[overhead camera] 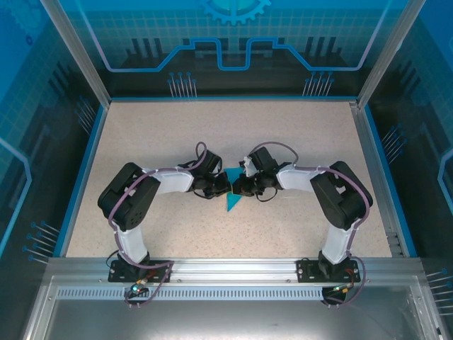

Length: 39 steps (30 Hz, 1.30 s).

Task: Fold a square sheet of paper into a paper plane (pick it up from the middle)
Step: Fourth fold the wing at the center of the table.

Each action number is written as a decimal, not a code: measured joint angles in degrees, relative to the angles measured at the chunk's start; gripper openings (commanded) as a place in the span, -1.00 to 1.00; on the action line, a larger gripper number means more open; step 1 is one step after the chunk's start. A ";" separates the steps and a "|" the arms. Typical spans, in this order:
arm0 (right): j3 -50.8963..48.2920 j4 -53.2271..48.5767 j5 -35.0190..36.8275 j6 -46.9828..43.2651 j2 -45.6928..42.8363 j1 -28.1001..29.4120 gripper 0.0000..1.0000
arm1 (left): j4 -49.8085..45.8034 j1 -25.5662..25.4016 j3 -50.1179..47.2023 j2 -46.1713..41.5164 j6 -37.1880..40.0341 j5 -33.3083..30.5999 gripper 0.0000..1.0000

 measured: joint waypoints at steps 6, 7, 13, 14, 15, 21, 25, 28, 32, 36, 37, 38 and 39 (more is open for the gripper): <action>-0.46 1.14 0.61 2.49 0.02 0.44 -0.79 | 1.03 0.24 -0.59 0.00 -0.33 0.44 -1.00; -0.52 1.18 0.63 2.60 0.02 0.46 -0.79 | 1.14 0.28 -0.61 0.00 -0.35 0.48 -1.00; -2.91 3.61 1.55 2.95 -0.35 1.05 -0.79 | 1.27 0.28 -0.68 -0.02 -0.42 0.63 -1.00; -3.52 3.69 1.70 2.97 -0.59 1.29 -0.79 | 1.36 0.28 -0.68 -0.02 -0.55 0.63 -1.00; -4.24 3.67 1.73 3.10 -0.81 1.86 -0.79 | 1.38 0.28 -0.68 -0.02 -0.57 0.63 -1.00; -7.54 6.93 2.16 4.98 -2.38 4.09 -0.79 | 1.77 0.28 -0.87 -0.02 -0.70 0.76 -1.00; -10.32 10.23 2.62 7.17 -4.79 4.28 -0.78 | 1.99 0.28 -1.01 -0.07 -1.22 0.79 -1.00; -11.85 12.28 3.10 8.39 -6.01 4.57 -0.77 | 2.03 0.28 -1.03 -0.07 -1.68 0.79 -1.00; -12.22 14.82 3.58 9.33 -6.21 5.42 -0.76 | 2.03 0.28 -1.03 -0.07 -1.92 0.79 -1.00; -12.22 16.28 3.65 9.55 -6.21 6.49 -0.76 | 2.03 0.28 -1.03 -0.07 -2.03 0.79 -1.00; -12.22 16.41 3.69 9.55 -6.19 6.69 -0.76 | 2.03 0.28 -1.03 -0.07 -2.03 0.79 -1.00; -12.22 16.48 3.65 9.55 -6.14 6.75 -0.77 | 2.03 0.28 -1.03 -0.07 -2.03 0.79 -1.00; -12.22 16.57 3.67 9.53 -5.97 6.86 -0.77 | 2.03 0.28 -1.03 -0.07 -2.03 0.79 -1.00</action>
